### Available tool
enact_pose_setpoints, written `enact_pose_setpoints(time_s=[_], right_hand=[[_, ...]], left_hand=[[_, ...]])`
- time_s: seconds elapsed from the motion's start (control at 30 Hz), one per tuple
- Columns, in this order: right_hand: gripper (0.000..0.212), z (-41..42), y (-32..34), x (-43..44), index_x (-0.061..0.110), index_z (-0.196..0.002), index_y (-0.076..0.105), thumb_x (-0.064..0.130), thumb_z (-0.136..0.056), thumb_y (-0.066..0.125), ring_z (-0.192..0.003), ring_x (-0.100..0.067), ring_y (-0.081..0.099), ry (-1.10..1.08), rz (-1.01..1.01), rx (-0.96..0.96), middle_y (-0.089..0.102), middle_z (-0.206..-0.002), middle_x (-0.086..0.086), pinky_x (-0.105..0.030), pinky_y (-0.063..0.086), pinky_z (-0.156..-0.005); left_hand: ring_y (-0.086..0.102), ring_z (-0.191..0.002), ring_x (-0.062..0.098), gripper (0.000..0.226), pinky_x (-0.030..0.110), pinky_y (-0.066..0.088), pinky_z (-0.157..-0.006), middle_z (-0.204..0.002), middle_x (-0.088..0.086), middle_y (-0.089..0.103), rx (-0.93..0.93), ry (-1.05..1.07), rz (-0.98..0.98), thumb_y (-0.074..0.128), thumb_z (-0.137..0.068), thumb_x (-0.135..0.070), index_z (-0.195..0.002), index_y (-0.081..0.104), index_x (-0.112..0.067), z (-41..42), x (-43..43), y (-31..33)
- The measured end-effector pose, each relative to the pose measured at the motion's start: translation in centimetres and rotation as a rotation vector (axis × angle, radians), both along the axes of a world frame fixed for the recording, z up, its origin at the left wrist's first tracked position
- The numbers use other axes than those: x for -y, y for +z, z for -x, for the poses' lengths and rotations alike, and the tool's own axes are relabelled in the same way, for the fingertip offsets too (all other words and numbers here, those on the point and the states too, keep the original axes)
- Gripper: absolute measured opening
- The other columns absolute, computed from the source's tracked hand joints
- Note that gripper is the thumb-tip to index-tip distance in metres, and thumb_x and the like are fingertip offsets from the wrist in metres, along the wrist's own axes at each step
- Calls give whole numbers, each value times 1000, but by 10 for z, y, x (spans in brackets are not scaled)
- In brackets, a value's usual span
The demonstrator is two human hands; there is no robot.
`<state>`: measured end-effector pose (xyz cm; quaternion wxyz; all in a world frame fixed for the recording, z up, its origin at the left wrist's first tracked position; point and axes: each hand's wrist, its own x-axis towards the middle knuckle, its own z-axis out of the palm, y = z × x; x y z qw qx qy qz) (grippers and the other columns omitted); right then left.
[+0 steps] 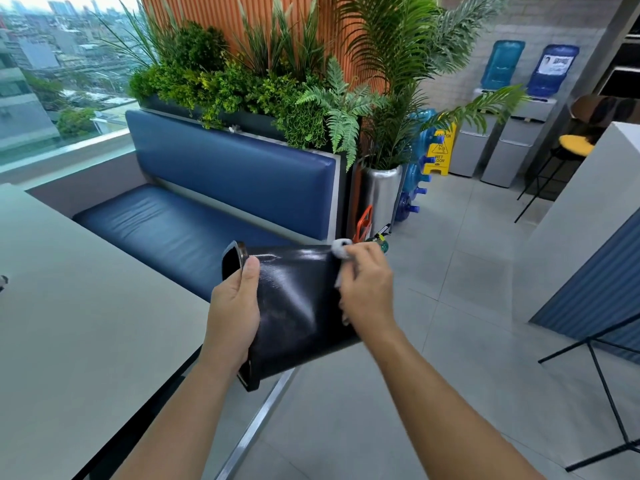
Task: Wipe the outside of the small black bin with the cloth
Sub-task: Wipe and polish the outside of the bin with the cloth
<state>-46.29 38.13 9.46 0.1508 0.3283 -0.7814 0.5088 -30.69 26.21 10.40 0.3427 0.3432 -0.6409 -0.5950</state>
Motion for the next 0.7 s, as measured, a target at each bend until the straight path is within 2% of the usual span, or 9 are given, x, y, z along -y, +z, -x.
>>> enact_pose_setpoints(time_s=[0.1,0.13,0.2,0.23,0.37,0.47,0.57,0.63,0.7], right_hand=[[17,14,-2,-5,7,-102,74,-1,-96,60,-93,-24,62,-51,-55,67,61,-100,0,-41,53,-90],[18,7,3,-1,6,-103,74,-2,-95,61,-93,-24,63,-35,-52,53,61,-100,0,-39,53,-89],[22,-17,17,14,8,-105,76,-2,-92,60,-94,-24,64,47,-26,-16,63,-102,-2,-39,54,-89],[25,-32,25,22,9,-107,76,-1,-92,60,-96,-24,64,109,-7,-38,64,-103,-1,-39,54,-90],[26,-64,42,37,9,-118,75,2,-97,61,-104,-18,64,291,47,-19,64,-109,1,-28,52,-98],[23,-34,33,24,8,-113,77,1,-97,62,-94,-3,61,204,29,22,64,-105,2,-20,50,-91],[21,2,19,9,10,-108,78,3,-98,60,-88,10,56,50,-51,153,61,-102,5,-22,49,-88],[21,2,16,8,12,-108,78,4,-98,61,-87,5,54,24,-77,189,62,-103,6,-26,50,-89],[23,-17,22,15,11,-109,78,1,-96,62,-91,0,57,95,-47,138,63,-103,5,-23,52,-89]], left_hand=[[63,-70,21,50,46,55,-73,-69,0,64,97,-27,168,55,-105,-55,-79,64,-14,-7,2,-1],[66,-72,16,42,37,57,-74,-71,-3,68,130,-29,251,56,-108,-45,-78,67,-18,-7,-1,0],[65,-73,2,32,14,47,-66,-73,-11,70,191,-54,415,59,-108,-32,-79,68,-22,-5,-7,1],[61,-67,1,32,12,42,-60,-70,-13,68,199,-78,482,61,-107,-27,-76,64,-21,-3,-11,-1],[55,-63,9,32,17,39,-56,-64,-6,62,129,-68,583,58,-104,-28,-75,59,-14,-3,-12,-9],[62,-73,8,28,17,45,-64,-72,-6,66,78,-12,572,60,-107,-24,-81,65,-14,-11,-10,-10],[61,-74,21,34,37,50,-68,-72,6,65,90,-47,599,57,-105,-31,-82,65,-7,-20,-8,-13],[57,-69,25,37,42,47,-67,-68,12,60,94,-79,641,56,-103,-31,-80,62,-3,-20,-7,-14],[60,-70,23,34,38,48,-70,-71,10,64,88,-115,677,56,-104,-29,-85,65,-2,-15,-7,-13]])
